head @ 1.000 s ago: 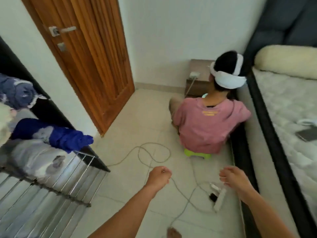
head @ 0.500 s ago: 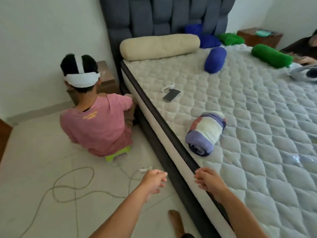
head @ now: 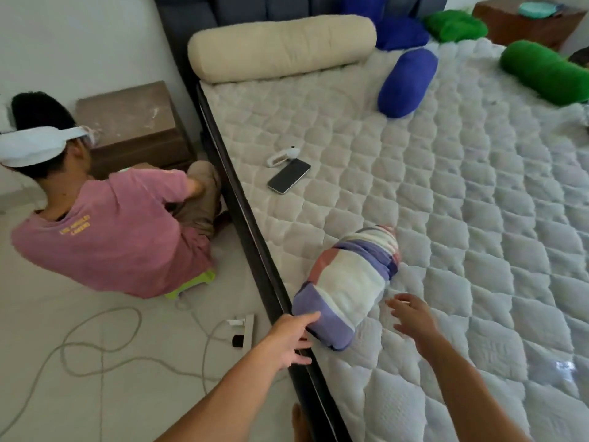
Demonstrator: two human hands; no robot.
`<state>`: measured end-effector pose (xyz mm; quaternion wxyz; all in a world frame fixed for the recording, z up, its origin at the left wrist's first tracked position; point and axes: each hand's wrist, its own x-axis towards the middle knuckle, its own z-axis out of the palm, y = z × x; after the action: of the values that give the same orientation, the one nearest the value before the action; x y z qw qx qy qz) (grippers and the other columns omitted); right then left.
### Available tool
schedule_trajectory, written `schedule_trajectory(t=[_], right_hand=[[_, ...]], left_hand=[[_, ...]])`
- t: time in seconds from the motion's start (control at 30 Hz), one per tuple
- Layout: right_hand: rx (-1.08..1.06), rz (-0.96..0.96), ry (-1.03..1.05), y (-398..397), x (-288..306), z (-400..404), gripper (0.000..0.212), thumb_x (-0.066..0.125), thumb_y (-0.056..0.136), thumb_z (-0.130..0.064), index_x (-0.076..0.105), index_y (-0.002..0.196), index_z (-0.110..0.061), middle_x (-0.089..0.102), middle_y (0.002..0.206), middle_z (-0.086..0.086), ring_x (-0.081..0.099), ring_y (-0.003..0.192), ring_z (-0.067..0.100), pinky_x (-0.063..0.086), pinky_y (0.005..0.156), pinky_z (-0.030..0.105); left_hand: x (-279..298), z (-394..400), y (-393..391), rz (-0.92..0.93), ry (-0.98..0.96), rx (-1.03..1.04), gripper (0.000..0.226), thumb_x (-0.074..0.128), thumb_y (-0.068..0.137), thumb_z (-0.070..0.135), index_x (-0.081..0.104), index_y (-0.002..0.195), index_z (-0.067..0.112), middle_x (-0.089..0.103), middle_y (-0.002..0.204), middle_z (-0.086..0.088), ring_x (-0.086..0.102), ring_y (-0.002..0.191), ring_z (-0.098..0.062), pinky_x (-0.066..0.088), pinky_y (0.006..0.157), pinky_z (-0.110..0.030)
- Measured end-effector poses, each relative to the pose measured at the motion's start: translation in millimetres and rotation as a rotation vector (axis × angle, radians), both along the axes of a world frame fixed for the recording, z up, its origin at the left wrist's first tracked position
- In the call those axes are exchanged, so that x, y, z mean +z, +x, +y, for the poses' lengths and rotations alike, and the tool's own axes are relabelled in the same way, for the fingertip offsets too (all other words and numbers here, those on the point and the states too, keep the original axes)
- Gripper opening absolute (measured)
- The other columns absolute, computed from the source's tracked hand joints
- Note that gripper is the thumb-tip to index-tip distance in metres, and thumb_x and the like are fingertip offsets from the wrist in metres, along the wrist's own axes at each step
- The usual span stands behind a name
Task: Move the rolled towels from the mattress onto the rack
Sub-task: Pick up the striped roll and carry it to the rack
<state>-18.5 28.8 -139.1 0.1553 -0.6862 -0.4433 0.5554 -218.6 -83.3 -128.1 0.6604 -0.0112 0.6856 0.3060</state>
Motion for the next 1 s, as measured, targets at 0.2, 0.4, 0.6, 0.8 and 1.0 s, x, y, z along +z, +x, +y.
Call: schedule_trajectory(t=[0.2, 0.4, 0.6, 0.8, 1.0], right_hand=[[0.204, -0.113, 0.111, -16.5, -5.9, 101.4, 0.056, 0.064, 0.086, -0.033, 0.046, 0.134, -0.010, 0.057, 0.127, 0.015, 0.054, 0.099, 0.026, 0.048, 0.089, 0.041], [0.391, -0.164, 0.164, -39.9, -15.3, 152.6, 0.071, 0.068, 0.084, -0.040, 0.039, 0.141, -0.010, 0.050, 0.136, 0.020, 0.054, 0.116, 0.037, 0.046, 0.088, 0.040], [0.377, -0.147, 0.059, -38.4, -27.7, 157.3, 0.077, 0.073, 0.075, -0.046, 0.038, 0.133, -0.010, 0.055, 0.126, 0.019, 0.057, 0.109, 0.037, 0.048, 0.092, 0.046], [0.443, -0.221, -0.005, -22.0, -22.2, 147.7, 0.085, 0.065, 0.079, -0.055, 0.037, 0.145, -0.009, 0.045, 0.145, 0.020, 0.045, 0.129, 0.040, 0.040, 0.101, 0.051], [0.346, -0.063, -0.309, -18.2, -18.9, 77.0, 0.067, 0.069, 0.080, -0.046, 0.050, 0.131, -0.007, 0.060, 0.112, 0.015, 0.059, 0.098, 0.034, 0.052, 0.086, 0.050]], left_hand=[[-9.1, 42.7, 9.2, -0.059, -0.135, 0.221, 0.083, 0.075, 0.078, 0.035, 0.032, 0.147, 0.016, 0.034, 0.153, -0.015, 0.044, 0.131, -0.039, 0.047, 0.082, -0.058], [-8.5, 58.2, 8.2, -0.084, -0.206, 0.329, 0.091, 0.079, 0.075, 0.031, 0.028, 0.148, 0.014, 0.025, 0.157, -0.015, 0.034, 0.138, -0.042, 0.044, 0.094, -0.062], [-9.2, 55.8, 8.9, -0.051, -0.234, 0.310, 0.087, 0.080, 0.074, 0.029, 0.033, 0.146, 0.015, 0.029, 0.156, -0.013, 0.036, 0.138, -0.037, 0.046, 0.096, -0.062], [0.8, 44.7, 3.1, 0.070, -0.294, 0.245, 0.091, 0.072, 0.080, 0.040, 0.022, 0.152, 0.015, 0.026, 0.159, -0.011, 0.030, 0.143, -0.033, 0.028, 0.114, -0.053], [10.9, 0.9, -30.3, 0.305, -0.141, 0.357, 0.071, 0.079, 0.074, 0.025, 0.049, 0.134, 0.005, 0.056, 0.132, -0.014, 0.053, 0.121, -0.031, 0.043, 0.105, -0.041]])
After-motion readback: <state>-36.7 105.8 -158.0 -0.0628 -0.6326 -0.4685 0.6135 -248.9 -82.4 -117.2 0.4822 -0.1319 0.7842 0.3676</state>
